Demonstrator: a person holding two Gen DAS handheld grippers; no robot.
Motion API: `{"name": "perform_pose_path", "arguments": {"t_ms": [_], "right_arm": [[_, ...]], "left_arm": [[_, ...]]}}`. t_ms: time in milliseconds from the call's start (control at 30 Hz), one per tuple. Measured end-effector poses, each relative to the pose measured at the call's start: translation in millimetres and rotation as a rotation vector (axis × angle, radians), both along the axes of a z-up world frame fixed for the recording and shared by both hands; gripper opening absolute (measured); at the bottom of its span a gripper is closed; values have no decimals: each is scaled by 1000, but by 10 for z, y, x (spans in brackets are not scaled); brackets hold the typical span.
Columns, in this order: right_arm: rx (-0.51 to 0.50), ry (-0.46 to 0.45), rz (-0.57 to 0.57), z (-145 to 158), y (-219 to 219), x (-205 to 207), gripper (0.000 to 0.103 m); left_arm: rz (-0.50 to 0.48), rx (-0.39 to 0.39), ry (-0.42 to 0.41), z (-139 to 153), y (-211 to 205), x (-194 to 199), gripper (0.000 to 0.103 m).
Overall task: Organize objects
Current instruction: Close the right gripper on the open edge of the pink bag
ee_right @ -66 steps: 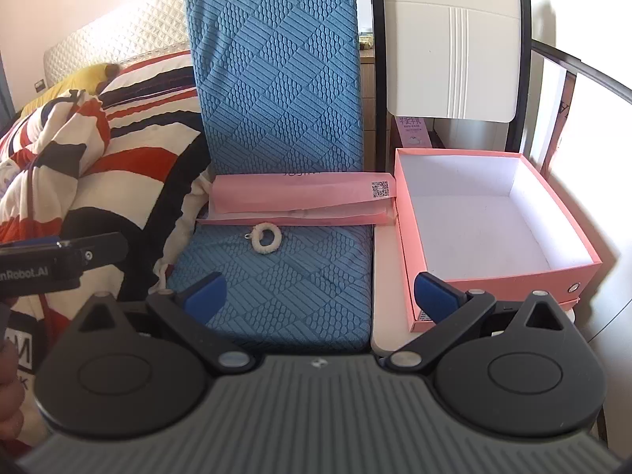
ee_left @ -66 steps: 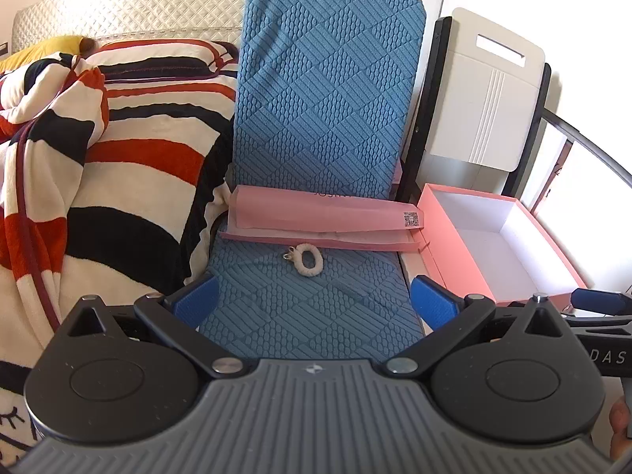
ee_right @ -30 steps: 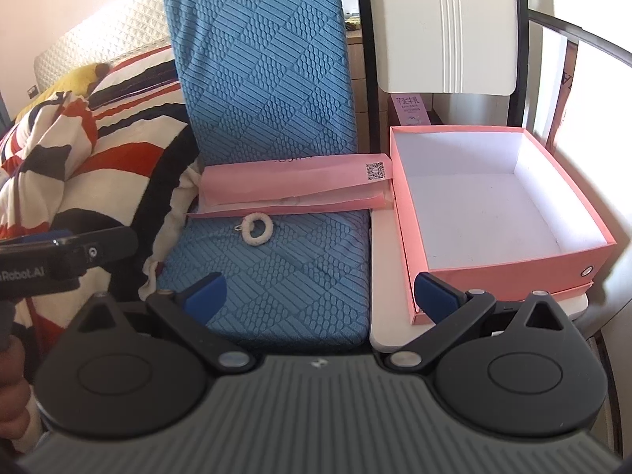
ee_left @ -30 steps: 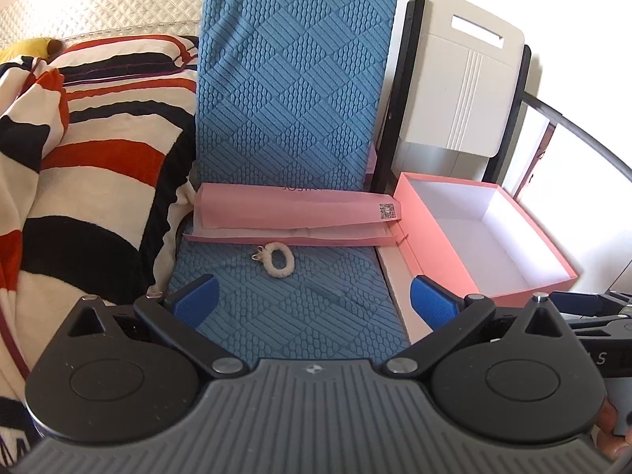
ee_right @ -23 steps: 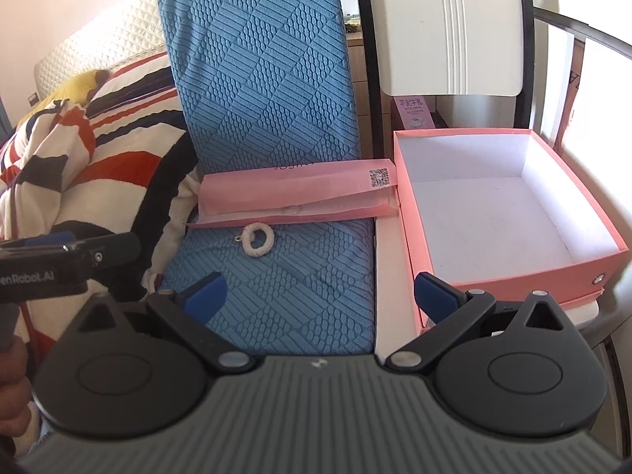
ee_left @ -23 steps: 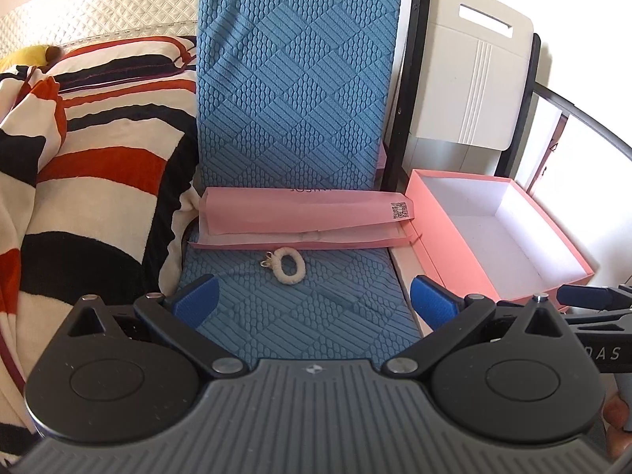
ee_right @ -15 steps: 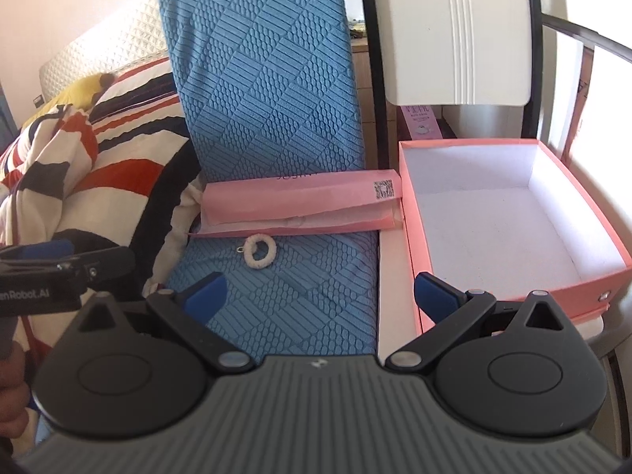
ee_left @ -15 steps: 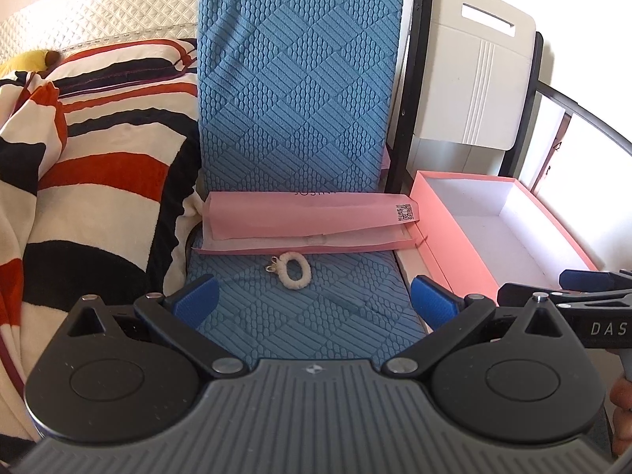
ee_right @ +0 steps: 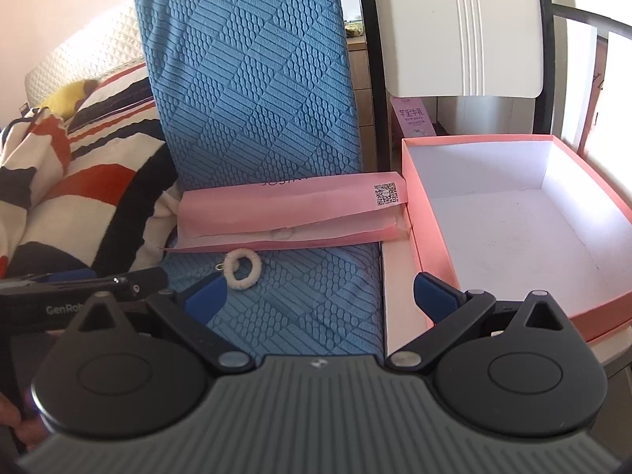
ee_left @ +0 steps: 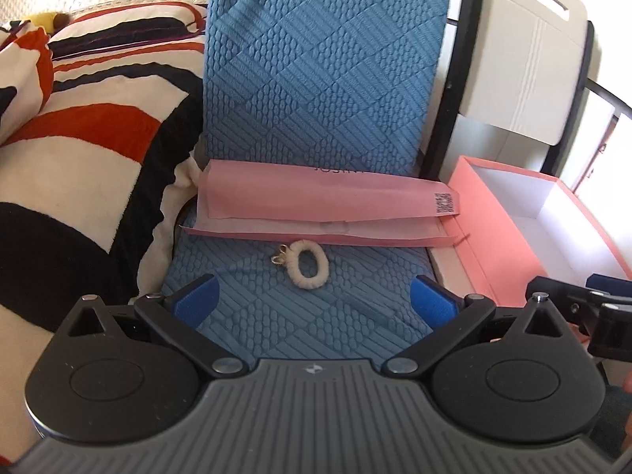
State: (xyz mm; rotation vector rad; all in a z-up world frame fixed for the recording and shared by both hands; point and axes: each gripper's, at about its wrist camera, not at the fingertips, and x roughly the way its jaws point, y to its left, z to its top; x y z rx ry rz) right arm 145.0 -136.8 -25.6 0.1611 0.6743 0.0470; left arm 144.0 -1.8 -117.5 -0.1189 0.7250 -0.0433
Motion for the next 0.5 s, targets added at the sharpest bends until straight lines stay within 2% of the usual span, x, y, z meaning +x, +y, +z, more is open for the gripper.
{"name": "perform_pose_path", "arguments": {"t_ms": [100,233,367,500], "right_arm": [[16,5,-8,-110,-17,132,103],[13,-10,-11,-215,-1,302,103],[-29,-45,-11,-255,60,457,103],[-37,-45,-21,-337,53,619,103]], "left_arm": [[10,9,-9,-107,49,129,103],[52,-1,27,-269,132,334,103],[57,1,46,-404,171,517,103],[80,-62,97,-527,259,669,103]]}}
